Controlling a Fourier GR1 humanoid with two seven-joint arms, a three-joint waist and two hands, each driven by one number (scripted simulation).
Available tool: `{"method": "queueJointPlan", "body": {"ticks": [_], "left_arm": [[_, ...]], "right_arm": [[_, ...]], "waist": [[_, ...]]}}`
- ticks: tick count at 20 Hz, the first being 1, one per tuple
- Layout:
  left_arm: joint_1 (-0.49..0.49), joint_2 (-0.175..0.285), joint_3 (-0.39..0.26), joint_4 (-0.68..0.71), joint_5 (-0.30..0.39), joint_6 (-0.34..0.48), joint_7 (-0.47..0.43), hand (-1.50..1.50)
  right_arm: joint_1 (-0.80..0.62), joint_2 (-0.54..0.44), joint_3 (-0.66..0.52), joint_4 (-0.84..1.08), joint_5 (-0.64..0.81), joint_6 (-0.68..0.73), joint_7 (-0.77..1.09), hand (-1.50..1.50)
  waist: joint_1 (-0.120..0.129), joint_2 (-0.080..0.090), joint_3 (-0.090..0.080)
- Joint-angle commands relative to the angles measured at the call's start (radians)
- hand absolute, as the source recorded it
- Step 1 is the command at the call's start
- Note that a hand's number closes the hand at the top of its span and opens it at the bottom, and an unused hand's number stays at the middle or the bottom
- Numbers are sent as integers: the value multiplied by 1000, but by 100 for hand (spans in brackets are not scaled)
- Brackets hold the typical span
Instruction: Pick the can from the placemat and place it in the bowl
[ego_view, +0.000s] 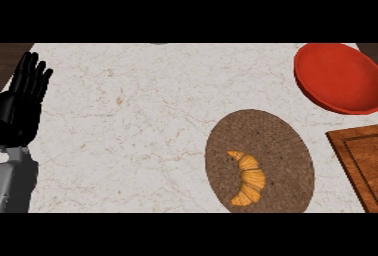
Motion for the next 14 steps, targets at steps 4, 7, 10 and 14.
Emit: {"method": "queueJointPlan", "body": {"ticks": [4, 7, 10, 14], "left_arm": [[-34, -16, -2, 49, -19, 21, -21, 0], [28, -6, 9, -8, -6, 4, -16, 0], [10, -25, -19, -33, -19, 19, 11, 0], [-11, 18, 25, 30, 9, -17, 4, 0]], "right_arm": [[-183, 169, 169, -49, 74, 0, 149, 150], [-195, 212, 181, -9, 86, -22, 155, 150], [-287, 281, 213, 82, 125, -70, 197, 150], [-243, 359, 237, 136, 163, -179, 139, 150]], "waist": [[-8, -1, -1], [-16, -5, 0], [1, 1, 1], [-14, 0, 1]]}}
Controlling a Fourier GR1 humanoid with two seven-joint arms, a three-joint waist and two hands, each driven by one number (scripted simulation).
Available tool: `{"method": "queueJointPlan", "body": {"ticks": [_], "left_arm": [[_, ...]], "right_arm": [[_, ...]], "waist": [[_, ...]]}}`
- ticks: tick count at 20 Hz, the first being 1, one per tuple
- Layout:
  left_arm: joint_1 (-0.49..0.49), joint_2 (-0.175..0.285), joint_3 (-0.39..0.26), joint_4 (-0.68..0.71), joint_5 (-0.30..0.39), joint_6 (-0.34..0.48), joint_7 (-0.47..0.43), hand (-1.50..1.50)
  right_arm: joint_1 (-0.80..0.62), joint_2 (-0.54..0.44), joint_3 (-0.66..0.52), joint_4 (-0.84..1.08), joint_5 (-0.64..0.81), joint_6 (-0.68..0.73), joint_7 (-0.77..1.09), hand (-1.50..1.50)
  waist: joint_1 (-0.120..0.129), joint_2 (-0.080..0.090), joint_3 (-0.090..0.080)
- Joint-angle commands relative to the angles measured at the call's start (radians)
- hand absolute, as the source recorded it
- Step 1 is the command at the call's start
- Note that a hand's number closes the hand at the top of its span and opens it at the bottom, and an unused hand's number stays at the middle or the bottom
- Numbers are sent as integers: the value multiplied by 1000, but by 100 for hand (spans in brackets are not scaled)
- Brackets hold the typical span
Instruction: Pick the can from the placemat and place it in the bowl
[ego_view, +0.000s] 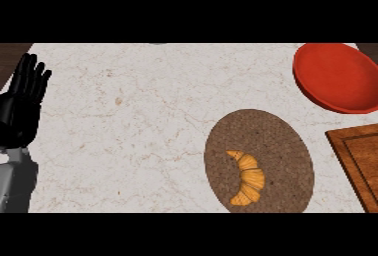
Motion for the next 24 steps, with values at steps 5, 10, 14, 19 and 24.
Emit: {"method": "queueJointPlan", "body": {"ticks": [5, 10, 14, 19, 24], "left_arm": [[0, -20, -3, -11, -4, 18, 2, 0], [7, -22, -13, -9, -5, 1, -12, 0], [1, -18, -8, 4, -9, 1, -26, 0], [-74, -37, -25, 19, -18, 36, 20, 0], [-16, -25, -11, -25, -18, 28, -1, 0]], "right_arm": [[-1, 140, 83, 112, 132, -259, 35, 150], [-19, 187, 18, 249, 102, -330, 127, -150], [-22, 200, -55, 311, 27, -303, 72, -150], [-49, 209, -174, 309, -92, -321, 4, -150], [7, 189, -274, 292, -173, -478, -83, -150]], "waist": [[3, 3, 1], [12, 7, 2], [15, 12, 3], [6, 14, 4], [8, 9, 4]]}}
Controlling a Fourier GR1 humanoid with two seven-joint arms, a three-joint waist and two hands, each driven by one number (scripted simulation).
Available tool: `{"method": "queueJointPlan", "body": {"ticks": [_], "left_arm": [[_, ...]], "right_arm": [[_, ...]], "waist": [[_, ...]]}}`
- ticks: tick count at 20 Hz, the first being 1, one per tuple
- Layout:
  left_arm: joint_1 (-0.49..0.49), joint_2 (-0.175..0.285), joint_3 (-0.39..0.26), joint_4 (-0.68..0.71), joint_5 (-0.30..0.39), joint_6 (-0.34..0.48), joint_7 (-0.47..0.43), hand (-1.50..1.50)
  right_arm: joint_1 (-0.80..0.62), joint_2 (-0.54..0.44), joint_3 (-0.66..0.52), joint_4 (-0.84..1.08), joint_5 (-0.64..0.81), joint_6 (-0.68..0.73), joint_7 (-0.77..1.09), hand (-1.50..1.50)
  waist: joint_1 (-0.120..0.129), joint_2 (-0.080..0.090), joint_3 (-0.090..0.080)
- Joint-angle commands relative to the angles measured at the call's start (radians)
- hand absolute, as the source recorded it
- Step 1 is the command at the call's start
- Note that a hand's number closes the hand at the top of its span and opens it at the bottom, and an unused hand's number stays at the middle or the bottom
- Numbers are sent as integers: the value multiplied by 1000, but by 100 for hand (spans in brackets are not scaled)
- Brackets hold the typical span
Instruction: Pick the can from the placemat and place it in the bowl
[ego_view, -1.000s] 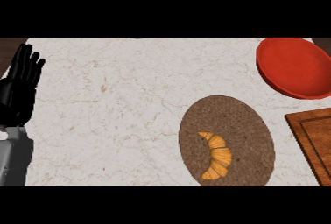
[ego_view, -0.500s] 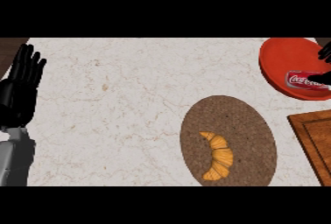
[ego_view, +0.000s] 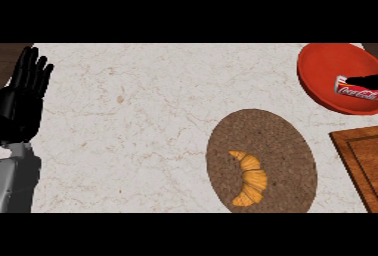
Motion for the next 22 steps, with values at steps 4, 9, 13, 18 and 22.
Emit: {"method": "queueJointPlan", "body": {"ticks": [4, 9, 13, 18, 22], "left_arm": [[17, -6, -3, -1, 0, -7, -17, 0], [20, -6, -1, -5, -4, 2, -4, 0], [62, 16, 20, -41, 16, -22, -6, 0], [18, 19, 20, -33, 23, -16, 23, 0], [7, 9, 22, 5, 19, -12, -4, 0]], "right_arm": [[2, -164, -129, 29, -101, -29, 3, -150], [80, -228, -214, 55, -183, 11, -46, -150], [168, -319, -268, 81, -232, 115, -91, -150], [264, -368, -315, 98, -276, 212, -165, -150], [313, -392, -331, 104, -291, 269, -197, -150]], "waist": [[9, 7, 1], [-7, -2, 1], [0, -2, 4], [-12, 2, 8], [-16, 10, 10]]}}
